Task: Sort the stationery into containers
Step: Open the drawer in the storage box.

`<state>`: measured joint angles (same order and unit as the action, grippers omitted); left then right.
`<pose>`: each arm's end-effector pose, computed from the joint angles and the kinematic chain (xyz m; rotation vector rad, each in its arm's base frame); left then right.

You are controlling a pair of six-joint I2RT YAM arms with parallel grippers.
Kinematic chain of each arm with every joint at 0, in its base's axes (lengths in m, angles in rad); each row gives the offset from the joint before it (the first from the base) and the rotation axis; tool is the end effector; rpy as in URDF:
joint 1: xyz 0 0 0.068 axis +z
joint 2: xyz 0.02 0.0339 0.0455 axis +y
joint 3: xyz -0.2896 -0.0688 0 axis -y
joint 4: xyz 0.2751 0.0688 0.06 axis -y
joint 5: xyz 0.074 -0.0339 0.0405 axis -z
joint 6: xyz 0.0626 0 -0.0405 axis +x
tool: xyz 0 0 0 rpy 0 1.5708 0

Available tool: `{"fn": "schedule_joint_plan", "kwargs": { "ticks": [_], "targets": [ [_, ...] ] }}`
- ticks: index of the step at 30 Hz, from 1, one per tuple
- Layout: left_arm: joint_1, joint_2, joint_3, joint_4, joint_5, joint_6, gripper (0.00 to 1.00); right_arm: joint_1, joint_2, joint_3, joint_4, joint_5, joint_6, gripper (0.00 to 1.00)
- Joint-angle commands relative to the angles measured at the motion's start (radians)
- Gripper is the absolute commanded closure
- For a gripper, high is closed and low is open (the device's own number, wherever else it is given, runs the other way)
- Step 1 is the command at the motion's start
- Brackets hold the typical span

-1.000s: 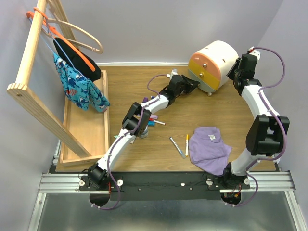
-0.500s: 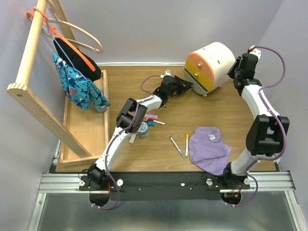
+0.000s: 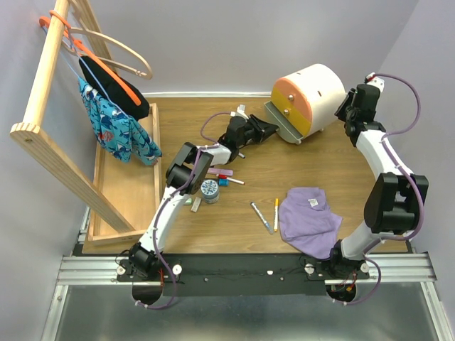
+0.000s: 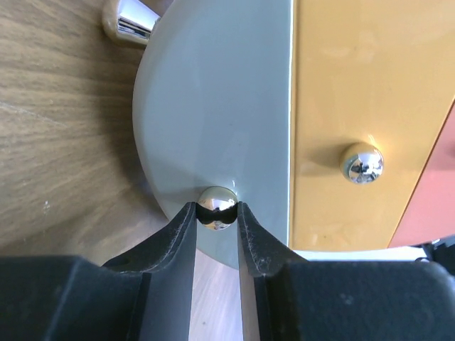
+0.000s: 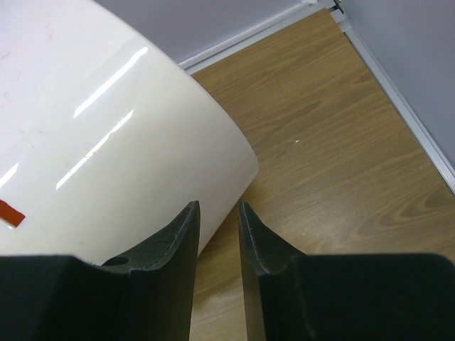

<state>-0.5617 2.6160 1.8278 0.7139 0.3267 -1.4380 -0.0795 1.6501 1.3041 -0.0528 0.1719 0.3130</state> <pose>0.5309 -0.3579 0.0961 -0.5589 1.8984 -1.7022 0.4449 -0.0462 0.3127 0.4922 1.9007 -0.0162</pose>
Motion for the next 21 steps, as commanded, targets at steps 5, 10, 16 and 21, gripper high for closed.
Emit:
{"fn": "schedule_joint_plan", "kwargs": {
  "ticks": [5, 10, 16, 21],
  "targets": [
    [0.025, -0.094, -0.061, 0.142, 0.084, 0.073, 0.8, 0.003, -0.052, -0.032, 0.021, -0.006, -0.005, 0.64],
    [0.032, -0.108, -0.082, 0.147, 0.097, 0.071, 0.8, 0.003, -0.056, -0.04, 0.022, -0.011, -0.005, 0.64],
    [0.048, -0.123, -0.145, 0.18, 0.121, 0.059, 0.8, 0.003, -0.061, -0.046, 0.024, -0.014, -0.003, 0.64],
    [0.062, -0.142, -0.199, 0.242, 0.143, 0.068, 0.82, 0.003, -0.058, -0.048, 0.025, -0.021, -0.002, 0.64]
  ]
}}
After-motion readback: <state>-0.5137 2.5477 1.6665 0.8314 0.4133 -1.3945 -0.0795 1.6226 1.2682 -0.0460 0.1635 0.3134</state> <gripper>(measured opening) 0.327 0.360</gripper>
